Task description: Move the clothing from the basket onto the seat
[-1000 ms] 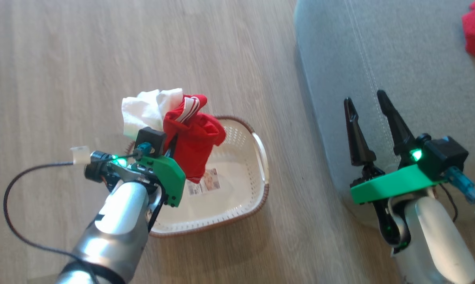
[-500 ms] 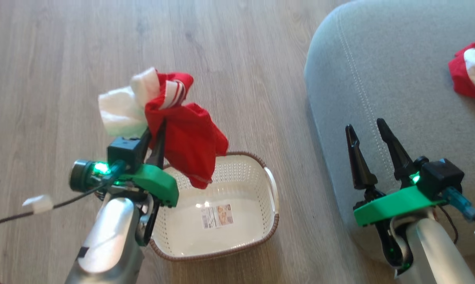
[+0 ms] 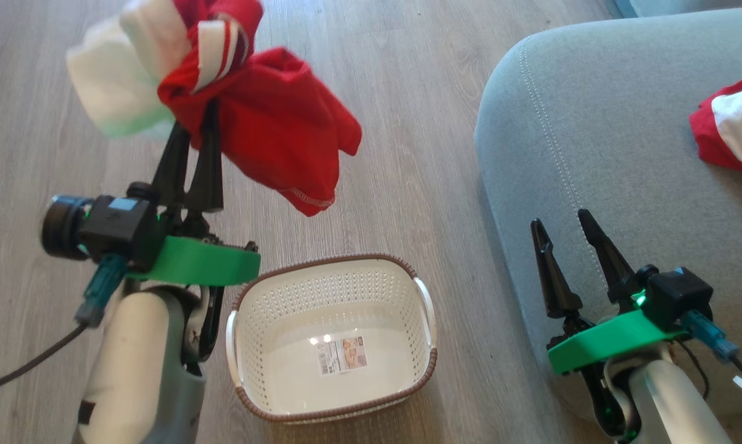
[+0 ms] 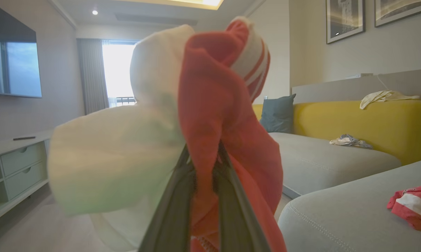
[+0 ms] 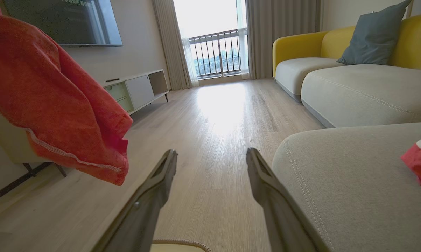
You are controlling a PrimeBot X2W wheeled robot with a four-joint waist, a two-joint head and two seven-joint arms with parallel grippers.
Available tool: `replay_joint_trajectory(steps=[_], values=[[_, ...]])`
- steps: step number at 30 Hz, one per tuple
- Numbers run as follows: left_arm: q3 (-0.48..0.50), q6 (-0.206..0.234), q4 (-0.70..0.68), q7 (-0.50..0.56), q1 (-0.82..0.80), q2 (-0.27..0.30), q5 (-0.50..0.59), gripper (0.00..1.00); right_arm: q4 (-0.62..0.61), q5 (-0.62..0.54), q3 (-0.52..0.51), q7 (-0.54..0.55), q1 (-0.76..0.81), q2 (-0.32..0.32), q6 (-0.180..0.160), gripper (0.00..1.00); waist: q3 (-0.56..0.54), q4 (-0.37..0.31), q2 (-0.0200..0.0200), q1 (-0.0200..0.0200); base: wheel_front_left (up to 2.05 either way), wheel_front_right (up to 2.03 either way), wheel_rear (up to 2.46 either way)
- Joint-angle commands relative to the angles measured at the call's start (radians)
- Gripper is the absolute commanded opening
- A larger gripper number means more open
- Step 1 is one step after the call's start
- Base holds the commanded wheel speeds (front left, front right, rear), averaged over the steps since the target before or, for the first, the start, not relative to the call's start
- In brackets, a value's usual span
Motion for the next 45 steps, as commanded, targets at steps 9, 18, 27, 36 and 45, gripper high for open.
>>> replay_joint_trajectory(steps=[9, 18, 27, 36, 45], values=[[-0.024, 0.019, -0.194, -0.010, -0.051, 0.008, -0.035, 0.00, -0.052, 0.003, 0.029, -0.006, 0.011, 0.001, 0.000, 1.00, 0.003, 0.000, 0.0000, 0.0001, 0.00, 0.00, 0.00], [-0.161, -0.028, -0.190, -0.010, -0.021, 0.008, -0.031, 0.00, -0.057, 0.006, 0.029, -0.006, 0.016, 0.011, 0.000, 1.00, -0.007, -0.001, 0.0000, 0.0001, 0.00, 0.00, 0.00], [-0.261, -0.029, -0.172, -0.010, 0.008, 0.008, -0.064, 0.00, -0.057, 0.006, 0.022, -0.006, 0.026, 0.016, 0.000, 1.00, -0.019, 0.009, 0.0000, 0.0001, 0.00, 0.00, 0.00], [-0.255, -0.027, -0.169, -0.010, 0.005, 0.008, -0.064, 0.00, -0.059, 0.007, 0.020, -0.006, 0.022, 0.011, 0.000, 1.00, -0.022, 0.013, 0.0000, 0.0001, 0.00, 0.00, 0.00], [-0.240, -0.027, -0.165, -0.010, 0.002, 0.008, -0.054, 0.00, -0.079, 0.005, 0.046, -0.006, 0.021, 0.002, 0.000, 1.00, -0.013, 0.005, 0.0000, 0.0001, 0.00, 0.00, 0.00]])
